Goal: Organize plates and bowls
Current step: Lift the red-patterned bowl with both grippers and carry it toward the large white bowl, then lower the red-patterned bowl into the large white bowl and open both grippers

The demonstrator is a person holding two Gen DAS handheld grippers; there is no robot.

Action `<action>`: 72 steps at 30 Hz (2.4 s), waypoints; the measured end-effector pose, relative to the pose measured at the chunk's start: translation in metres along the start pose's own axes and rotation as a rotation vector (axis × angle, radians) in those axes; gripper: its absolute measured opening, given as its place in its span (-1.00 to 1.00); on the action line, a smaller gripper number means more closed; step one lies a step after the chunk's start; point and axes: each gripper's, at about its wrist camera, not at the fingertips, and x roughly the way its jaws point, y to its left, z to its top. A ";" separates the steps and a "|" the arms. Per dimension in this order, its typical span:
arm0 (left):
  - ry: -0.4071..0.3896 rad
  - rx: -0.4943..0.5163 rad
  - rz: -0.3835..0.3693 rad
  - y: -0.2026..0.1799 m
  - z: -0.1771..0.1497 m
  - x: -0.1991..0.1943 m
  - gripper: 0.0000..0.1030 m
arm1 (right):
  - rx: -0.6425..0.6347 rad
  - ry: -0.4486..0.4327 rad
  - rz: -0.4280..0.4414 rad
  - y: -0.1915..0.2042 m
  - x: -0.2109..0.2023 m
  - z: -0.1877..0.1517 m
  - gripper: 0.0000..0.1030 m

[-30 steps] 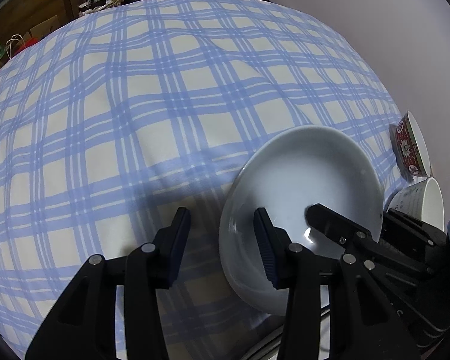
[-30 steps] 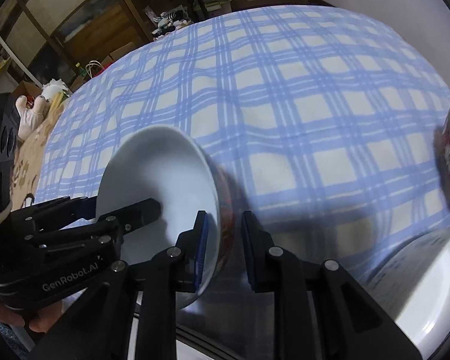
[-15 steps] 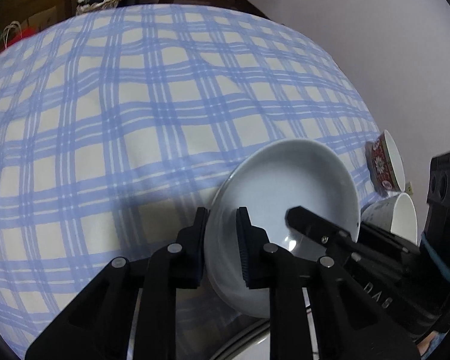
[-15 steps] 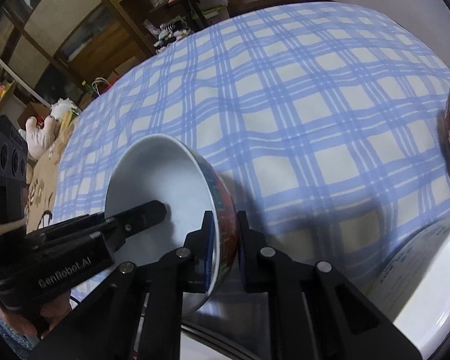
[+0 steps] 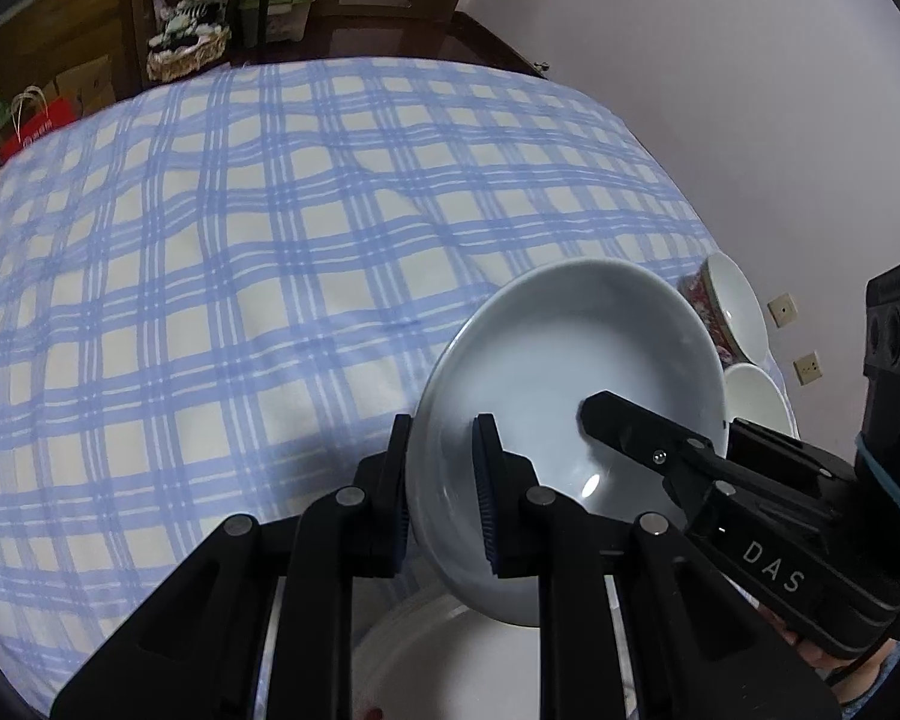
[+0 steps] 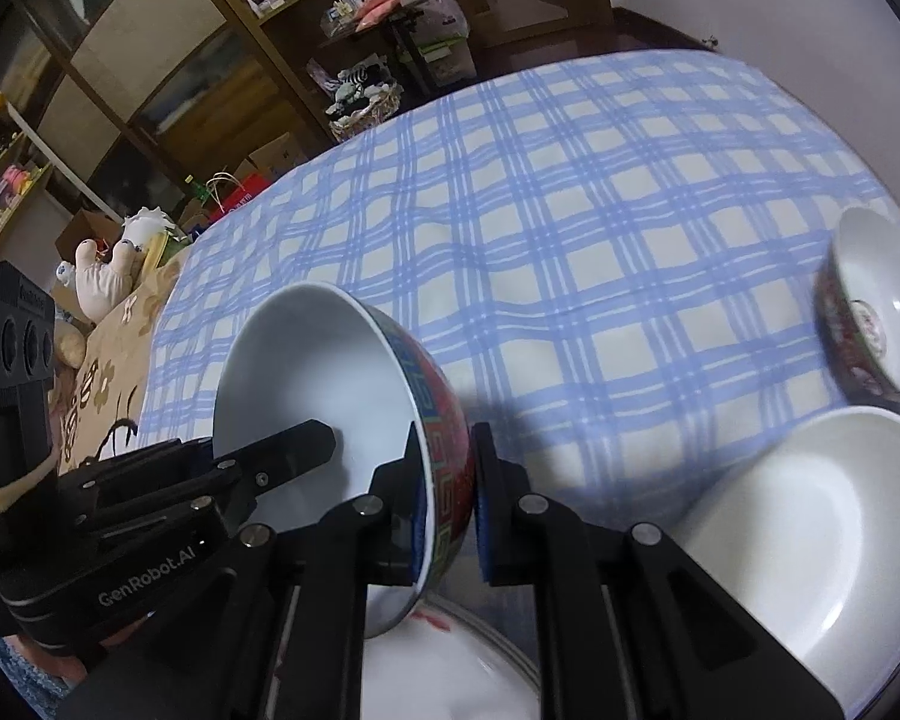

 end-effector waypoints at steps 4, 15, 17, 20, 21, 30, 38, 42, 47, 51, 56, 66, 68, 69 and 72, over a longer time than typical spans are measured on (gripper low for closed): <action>-0.018 0.018 -0.004 -0.021 -0.001 -0.012 -0.64 | 0.020 -0.023 0.003 -0.010 -0.023 -0.004 -0.72; -0.053 0.100 -0.023 -0.096 -0.012 -0.025 -0.66 | 0.068 -0.098 -0.046 -0.049 -0.088 -0.020 -0.72; -0.042 0.116 -0.034 -0.106 -0.016 -0.023 -0.66 | 0.085 -0.105 -0.056 -0.060 -0.097 -0.026 -0.73; -0.029 0.136 -0.042 -0.123 -0.022 -0.018 -0.66 | 0.107 -0.111 -0.071 -0.075 -0.108 -0.035 -0.73; -0.025 0.145 -0.045 -0.130 -0.023 -0.016 -0.66 | 0.115 -0.113 -0.074 -0.080 -0.110 -0.038 -0.73; -0.003 0.197 -0.048 -0.162 -0.034 -0.001 -0.65 | 0.163 -0.129 -0.104 -0.112 -0.120 -0.056 -0.73; 0.033 0.222 -0.026 -0.170 -0.042 0.020 -0.65 | 0.189 -0.112 -0.131 -0.126 -0.111 -0.066 -0.76; 0.056 0.234 -0.007 -0.171 -0.047 0.033 -0.65 | 0.191 -0.099 -0.146 -0.133 -0.104 -0.070 -0.76; 0.082 0.206 -0.006 -0.169 -0.050 0.049 -0.65 | 0.200 -0.082 -0.151 -0.141 -0.097 -0.072 -0.77; 0.079 0.231 0.016 -0.175 -0.050 0.054 -0.65 | 0.198 -0.070 -0.168 -0.146 -0.091 -0.073 -0.77; 0.088 0.227 0.031 -0.178 -0.050 0.064 -0.65 | 0.186 -0.070 -0.203 -0.150 -0.086 -0.069 -0.78; 0.087 0.272 0.110 -0.188 -0.047 0.072 -0.61 | 0.137 -0.079 -0.277 -0.148 -0.075 -0.061 -0.79; 0.090 0.290 0.118 -0.189 -0.047 0.072 -0.61 | 0.145 -0.080 -0.270 -0.150 -0.075 -0.060 -0.79; 0.094 0.300 0.123 -0.190 -0.047 0.073 -0.60 | 0.146 -0.080 -0.271 -0.150 -0.075 -0.060 -0.79; 0.108 0.314 0.135 -0.192 -0.046 0.073 -0.59 | 0.147 -0.078 -0.271 -0.151 -0.075 -0.060 -0.79</action>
